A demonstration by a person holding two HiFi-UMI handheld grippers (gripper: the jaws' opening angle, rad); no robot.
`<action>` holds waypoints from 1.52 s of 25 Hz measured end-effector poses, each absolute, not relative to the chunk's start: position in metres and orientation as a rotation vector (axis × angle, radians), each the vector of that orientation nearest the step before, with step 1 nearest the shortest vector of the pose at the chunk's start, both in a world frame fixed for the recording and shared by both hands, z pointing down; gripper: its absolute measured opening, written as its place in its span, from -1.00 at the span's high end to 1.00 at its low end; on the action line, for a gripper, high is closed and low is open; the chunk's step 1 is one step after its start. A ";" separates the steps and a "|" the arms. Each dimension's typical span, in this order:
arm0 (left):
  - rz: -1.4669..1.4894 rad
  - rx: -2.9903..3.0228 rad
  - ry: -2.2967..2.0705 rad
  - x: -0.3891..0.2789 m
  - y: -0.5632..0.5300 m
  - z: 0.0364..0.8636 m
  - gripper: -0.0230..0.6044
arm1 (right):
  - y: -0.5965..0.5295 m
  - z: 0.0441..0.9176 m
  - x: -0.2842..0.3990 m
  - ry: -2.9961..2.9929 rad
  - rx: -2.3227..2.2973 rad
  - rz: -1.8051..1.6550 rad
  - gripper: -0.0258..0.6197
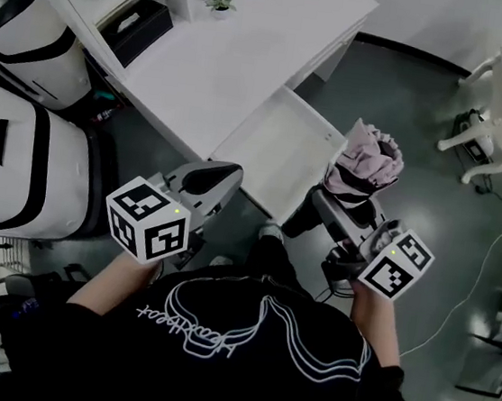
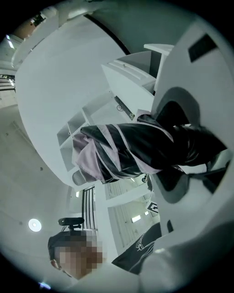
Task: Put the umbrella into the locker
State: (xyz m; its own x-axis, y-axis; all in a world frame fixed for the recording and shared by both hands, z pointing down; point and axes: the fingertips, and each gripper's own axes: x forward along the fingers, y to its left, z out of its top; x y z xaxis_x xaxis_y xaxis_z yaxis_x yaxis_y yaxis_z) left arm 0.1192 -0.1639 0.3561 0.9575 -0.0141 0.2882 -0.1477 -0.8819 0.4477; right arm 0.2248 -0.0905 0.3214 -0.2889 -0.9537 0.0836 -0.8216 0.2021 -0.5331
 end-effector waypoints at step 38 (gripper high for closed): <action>0.162 2.371 -0.846 0.128 -0.225 0.418 0.91 | -0.240 0.598 0.241 4.318 -0.340 0.079 0.16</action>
State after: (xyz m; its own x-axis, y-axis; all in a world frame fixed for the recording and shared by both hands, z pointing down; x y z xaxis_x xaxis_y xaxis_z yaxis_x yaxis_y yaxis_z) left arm 0.1282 -0.2247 0.4176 0.7884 -0.5349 0.3039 -0.6092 -0.6103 0.5063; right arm 0.2408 -0.2398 0.5981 -0.3626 -0.1241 0.9236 -0.0901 0.9911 0.0978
